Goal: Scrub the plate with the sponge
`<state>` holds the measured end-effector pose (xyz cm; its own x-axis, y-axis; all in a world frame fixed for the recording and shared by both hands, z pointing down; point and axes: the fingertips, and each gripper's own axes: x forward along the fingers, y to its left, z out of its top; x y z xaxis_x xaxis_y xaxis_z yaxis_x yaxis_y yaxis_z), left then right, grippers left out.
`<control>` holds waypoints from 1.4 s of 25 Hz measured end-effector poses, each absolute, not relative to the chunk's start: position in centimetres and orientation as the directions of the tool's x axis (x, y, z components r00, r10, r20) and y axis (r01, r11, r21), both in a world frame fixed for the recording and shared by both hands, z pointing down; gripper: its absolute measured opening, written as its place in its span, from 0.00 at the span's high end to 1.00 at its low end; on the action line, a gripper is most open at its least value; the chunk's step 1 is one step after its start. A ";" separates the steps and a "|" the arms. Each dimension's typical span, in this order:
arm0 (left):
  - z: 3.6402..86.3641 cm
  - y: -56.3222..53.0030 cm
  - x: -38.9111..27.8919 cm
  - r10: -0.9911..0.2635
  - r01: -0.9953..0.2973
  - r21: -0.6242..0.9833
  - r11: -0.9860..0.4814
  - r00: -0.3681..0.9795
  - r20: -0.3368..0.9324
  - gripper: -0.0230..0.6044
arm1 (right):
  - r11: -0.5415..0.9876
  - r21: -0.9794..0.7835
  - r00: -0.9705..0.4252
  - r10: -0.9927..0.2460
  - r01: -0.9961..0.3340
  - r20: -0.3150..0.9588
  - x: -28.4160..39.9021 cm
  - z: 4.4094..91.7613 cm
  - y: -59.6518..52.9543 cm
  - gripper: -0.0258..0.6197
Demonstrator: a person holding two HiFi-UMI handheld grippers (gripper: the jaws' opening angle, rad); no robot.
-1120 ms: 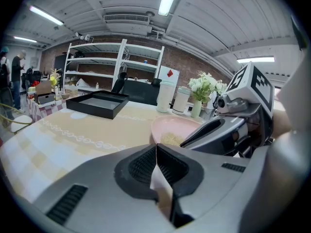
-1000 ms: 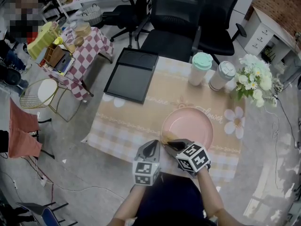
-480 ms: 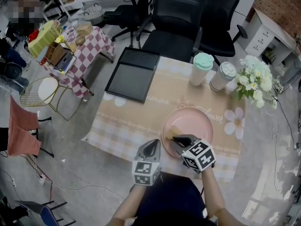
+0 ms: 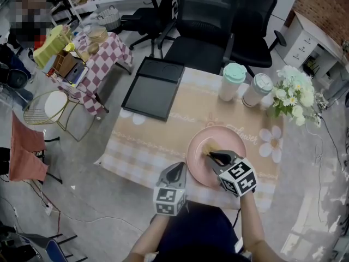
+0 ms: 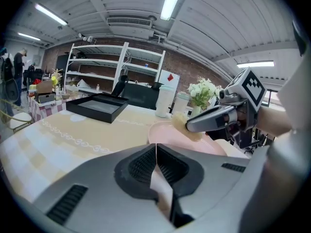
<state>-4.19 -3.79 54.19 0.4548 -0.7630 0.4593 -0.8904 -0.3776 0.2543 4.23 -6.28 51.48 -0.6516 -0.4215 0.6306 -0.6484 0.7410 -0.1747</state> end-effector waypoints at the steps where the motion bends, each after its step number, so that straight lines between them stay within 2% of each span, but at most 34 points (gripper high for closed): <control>1: 54.2 -3.8 -4.1 -0.762 -0.889 0.255 -0.379 0.457 0.458 0.94 | 0.739 -0.163 -0.645 -0.432 -0.654 0.630 4.6 51.3 -6.6 0.91; 10: 54.3 -4.0 -3.7 -0.756 -0.887 0.246 -0.390 0.461 0.464 0.94 | 0.740 -0.048 -0.589 -0.492 -0.671 0.641 7.0 49.8 -9.0 0.91; 17: 54.2 -4.2 -4.0 -0.762 -0.891 0.252 -0.378 0.454 0.463 0.94 | 0.748 0.108 -0.526 -0.554 -0.655 0.646 8.0 49.8 -11.1 0.91; 35: 55.1 -4.7 -4.4 -0.760 -0.902 0.248 -0.353 0.431 0.486 0.94 | 0.804 0.209 -0.444 -0.500 -0.557 0.744 7.7 55.6 -13.5 0.91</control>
